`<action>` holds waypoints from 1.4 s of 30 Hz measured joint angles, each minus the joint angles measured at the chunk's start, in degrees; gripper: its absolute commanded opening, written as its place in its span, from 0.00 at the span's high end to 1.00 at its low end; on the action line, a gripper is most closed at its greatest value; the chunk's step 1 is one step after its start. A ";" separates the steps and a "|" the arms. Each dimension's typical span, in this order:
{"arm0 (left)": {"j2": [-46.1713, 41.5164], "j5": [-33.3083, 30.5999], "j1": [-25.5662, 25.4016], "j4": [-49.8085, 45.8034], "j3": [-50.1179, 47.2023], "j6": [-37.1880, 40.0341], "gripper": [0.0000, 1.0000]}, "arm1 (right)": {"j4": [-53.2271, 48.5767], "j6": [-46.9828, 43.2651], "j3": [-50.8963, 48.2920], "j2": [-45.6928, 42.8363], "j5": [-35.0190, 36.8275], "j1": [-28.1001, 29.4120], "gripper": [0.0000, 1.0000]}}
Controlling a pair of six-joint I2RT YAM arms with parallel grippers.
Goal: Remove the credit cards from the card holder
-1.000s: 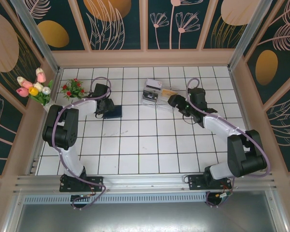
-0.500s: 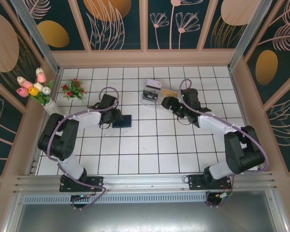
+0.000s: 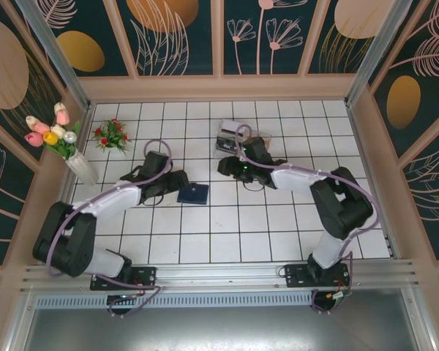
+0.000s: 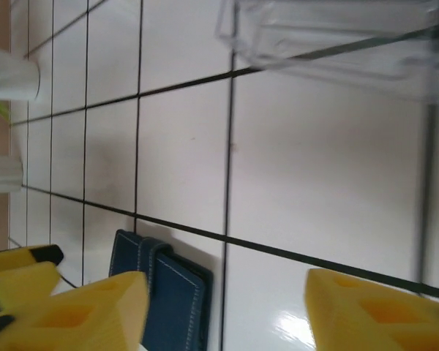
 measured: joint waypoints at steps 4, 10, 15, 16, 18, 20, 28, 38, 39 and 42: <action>-6.56 0.55 2.34 0.33 -4.76 -5.51 0.29 | -0.59 -0.72 7.72 7.10 -1.29 2.75 0.53; -11.08 5.57 2.19 4.44 -12.66 -15.67 0.39 | -4.96 -3.28 17.99 15.65 -2.49 4.83 0.59; -9.94 7.67 -0.37 7.96 -14.49 -21.05 0.42 | -10.58 -4.50 22.60 19.69 -2.86 5.55 0.63; -9.20 7.93 -1.18 9.01 -14.49 -21.90 0.43 | -11.69 -4.68 22.67 19.87 -2.86 5.84 0.63; -7.76 8.31 -2.32 10.67 -14.49 -23.08 0.43 | -13.55 -4.74 22.67 19.89 -2.89 6.47 0.65; -6.38 8.68 -2.97 11.82 -14.49 -24.02 0.44 | -14.67 -4.92 22.67 19.89 -2.93 7.37 0.66; -1.86 8.85 -3.28 14.25 -14.05 -24.90 0.52 | -15.06 -4.20 17.86 16.79 -3.48 8.57 0.73; 5.22 9.20 -3.89 16.26 -9.27 -22.75 0.60 | -15.43 0.37 6.69 8.24 -2.64 10.19 0.74; 6.34 9.29 -4.09 16.46 -8.26 -22.29 0.60 | -15.69 0.74 5.90 7.50 -2.16 10.29 0.73; 9.97 10.08 -4.83 16.83 -4.83 -20.63 0.61 | -16.98 1.75 4.11 4.92 0.35 10.54 0.69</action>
